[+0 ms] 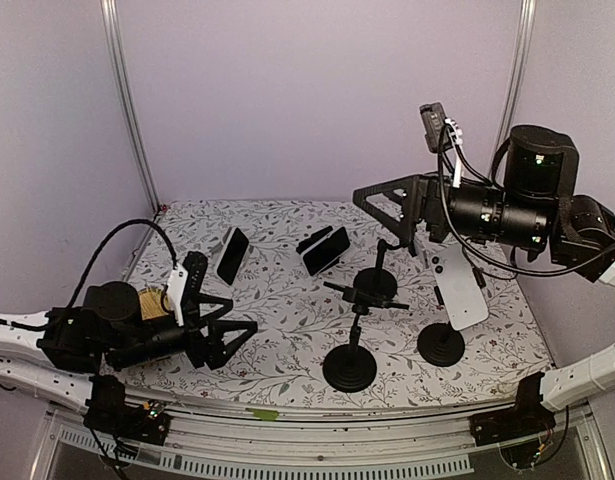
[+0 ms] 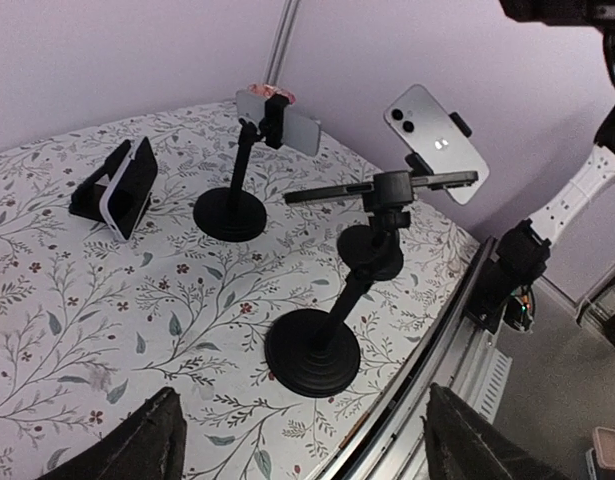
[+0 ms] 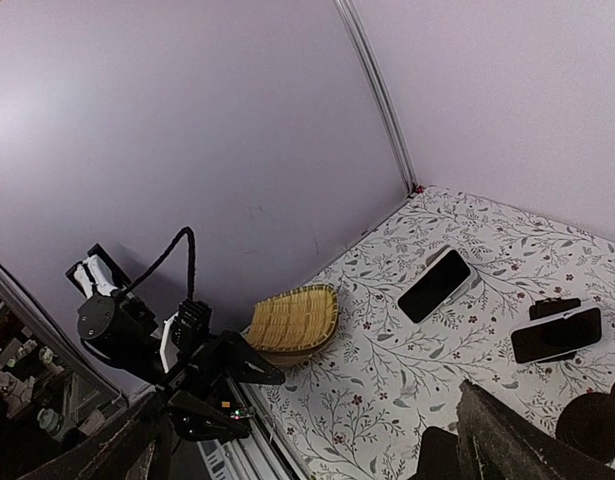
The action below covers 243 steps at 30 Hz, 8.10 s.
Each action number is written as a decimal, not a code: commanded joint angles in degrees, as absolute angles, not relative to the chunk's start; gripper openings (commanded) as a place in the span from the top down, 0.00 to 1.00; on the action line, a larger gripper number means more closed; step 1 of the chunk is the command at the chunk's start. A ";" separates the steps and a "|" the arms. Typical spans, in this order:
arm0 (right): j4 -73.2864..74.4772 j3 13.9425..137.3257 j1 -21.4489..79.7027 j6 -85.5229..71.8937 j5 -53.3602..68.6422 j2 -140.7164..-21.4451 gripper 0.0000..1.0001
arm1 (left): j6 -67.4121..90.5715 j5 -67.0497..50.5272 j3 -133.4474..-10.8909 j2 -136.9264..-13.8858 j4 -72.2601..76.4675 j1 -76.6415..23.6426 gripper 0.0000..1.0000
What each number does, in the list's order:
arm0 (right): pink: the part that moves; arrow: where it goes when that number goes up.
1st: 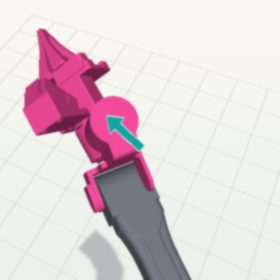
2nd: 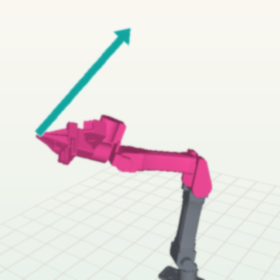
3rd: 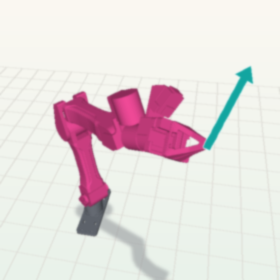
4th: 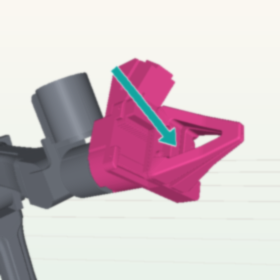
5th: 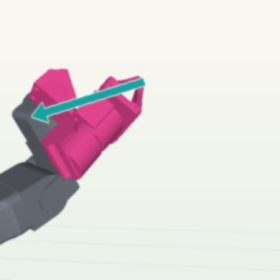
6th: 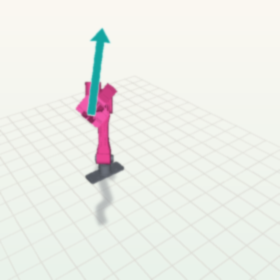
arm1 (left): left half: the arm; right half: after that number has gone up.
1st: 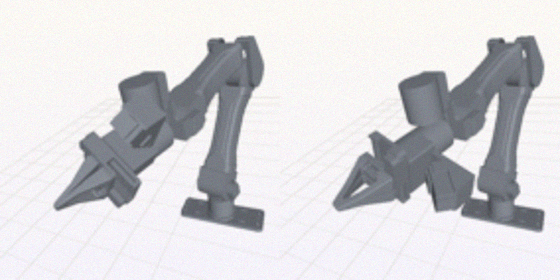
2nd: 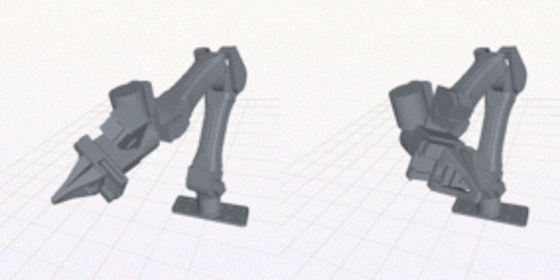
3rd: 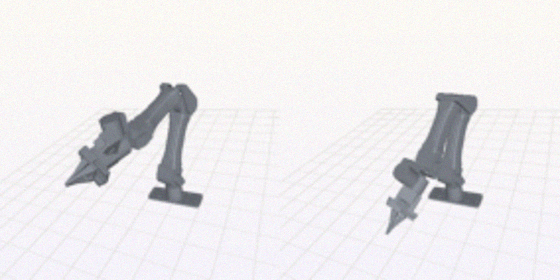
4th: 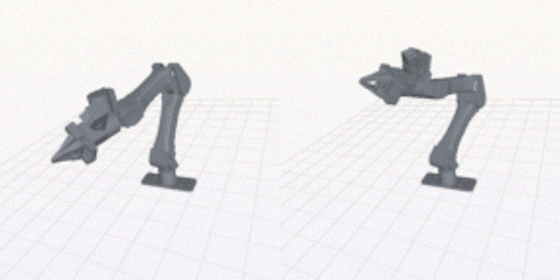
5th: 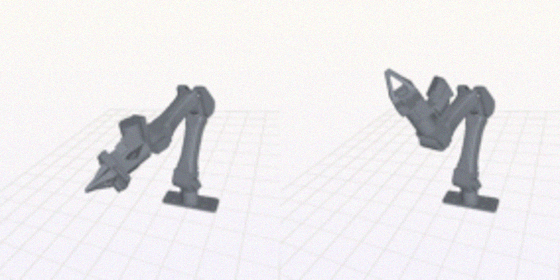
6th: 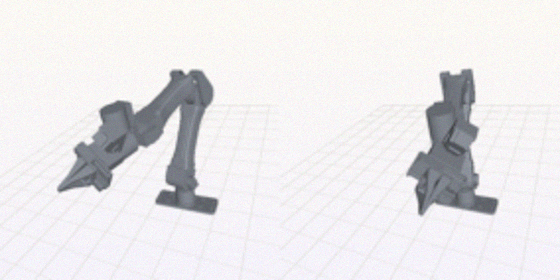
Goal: Remove the phone from the phone stand
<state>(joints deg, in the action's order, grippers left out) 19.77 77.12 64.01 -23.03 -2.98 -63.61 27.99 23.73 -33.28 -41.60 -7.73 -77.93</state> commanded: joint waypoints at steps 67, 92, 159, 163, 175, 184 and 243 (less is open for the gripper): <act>12.93 47.97 75.59 -1.27 -27.94 -44.56 0.01 | 26.24 19.13 -54.34 -99.92 43.94 -72.25 0.68; 0.13 52.11 75.63 13.26 -14.37 -58.82 0.01 | 22.63 28.51 -37.91 -63.19 15.00 -72.25 0.78; -17.85 59.31 84.93 32.22 -29.86 -86.62 1.00 | 26.81 32.28 -34.69 -54.55 7.29 -70.29 0.85; -16.72 58.01 85.58 31.18 -30.36 -84.83 1.00 | 27.25 32.40 -34.37 -54.81 7.39 -69.31 0.86; -16.80 56.14 86.22 28.67 -30.44 -84.19 1.00 | 26.77 28.85 -33.32 -55.06 9.89 -67.82 0.87; -16.67 55.76 82.07 26.97 -30.68 -85.19 0.15 | 24.88 23.53 -33.13 -54.49 11.66 -68.05 0.88; -25.61 54.23 85.48 26.84 -26.26 -86.81 1.00 | 28.86 28.56 -31.13 -52.02 10.13 -67.05 0.89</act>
